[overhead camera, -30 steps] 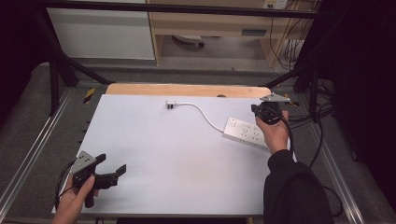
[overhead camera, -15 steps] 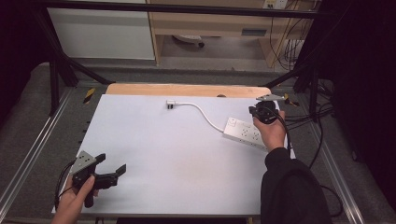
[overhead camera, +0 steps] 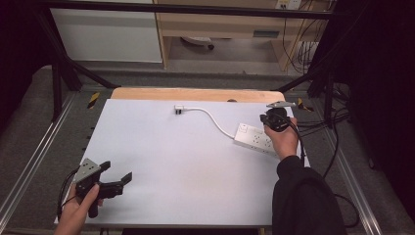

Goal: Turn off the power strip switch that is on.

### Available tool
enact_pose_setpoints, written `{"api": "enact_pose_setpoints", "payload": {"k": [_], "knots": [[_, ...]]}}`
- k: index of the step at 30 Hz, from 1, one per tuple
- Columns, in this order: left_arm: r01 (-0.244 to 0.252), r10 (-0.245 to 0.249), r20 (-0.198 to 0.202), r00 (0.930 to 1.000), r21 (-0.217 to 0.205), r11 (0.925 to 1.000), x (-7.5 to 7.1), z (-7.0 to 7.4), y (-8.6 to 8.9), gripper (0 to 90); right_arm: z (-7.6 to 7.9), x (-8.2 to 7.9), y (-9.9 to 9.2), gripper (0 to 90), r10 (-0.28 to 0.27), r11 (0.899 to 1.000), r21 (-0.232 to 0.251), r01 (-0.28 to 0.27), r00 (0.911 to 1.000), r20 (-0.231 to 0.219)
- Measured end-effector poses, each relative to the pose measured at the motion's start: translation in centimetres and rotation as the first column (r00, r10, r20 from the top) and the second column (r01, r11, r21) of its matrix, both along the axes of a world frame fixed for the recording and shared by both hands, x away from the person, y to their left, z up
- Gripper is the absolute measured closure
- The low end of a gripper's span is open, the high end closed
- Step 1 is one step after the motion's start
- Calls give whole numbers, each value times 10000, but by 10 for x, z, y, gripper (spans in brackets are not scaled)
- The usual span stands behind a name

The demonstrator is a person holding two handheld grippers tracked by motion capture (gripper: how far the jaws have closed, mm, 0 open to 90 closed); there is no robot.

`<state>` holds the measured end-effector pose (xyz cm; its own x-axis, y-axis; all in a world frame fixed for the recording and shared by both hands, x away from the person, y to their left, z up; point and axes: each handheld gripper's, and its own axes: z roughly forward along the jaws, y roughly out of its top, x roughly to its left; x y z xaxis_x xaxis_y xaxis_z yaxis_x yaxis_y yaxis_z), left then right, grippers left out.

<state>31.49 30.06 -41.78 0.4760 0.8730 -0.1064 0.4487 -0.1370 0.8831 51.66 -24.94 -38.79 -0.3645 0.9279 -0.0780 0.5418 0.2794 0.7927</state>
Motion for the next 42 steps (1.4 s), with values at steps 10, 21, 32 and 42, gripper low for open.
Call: {"api": "enact_pose_setpoints", "payload": {"k": [10,21,32,42], "knots": [[9,-9,17,10000,10,10000,0,0,0,62,-7,-2,0,900,-24,10000,-45,24,9999,-101],[1,-1,-8,10000,16,10000,0,0,0,62,-17,-6,-5,900,-167,9998,100,169,9997,-200],[3,-3,-19,10000,-4,10000,0,0,0,62,-29,-10,-9,900,-256,9993,274,260,9996,-143],[15,-15,-13,10000,24,10000,0,0,0,62,-36,-14,-11,900,-516,9981,339,514,9987,45]]}}
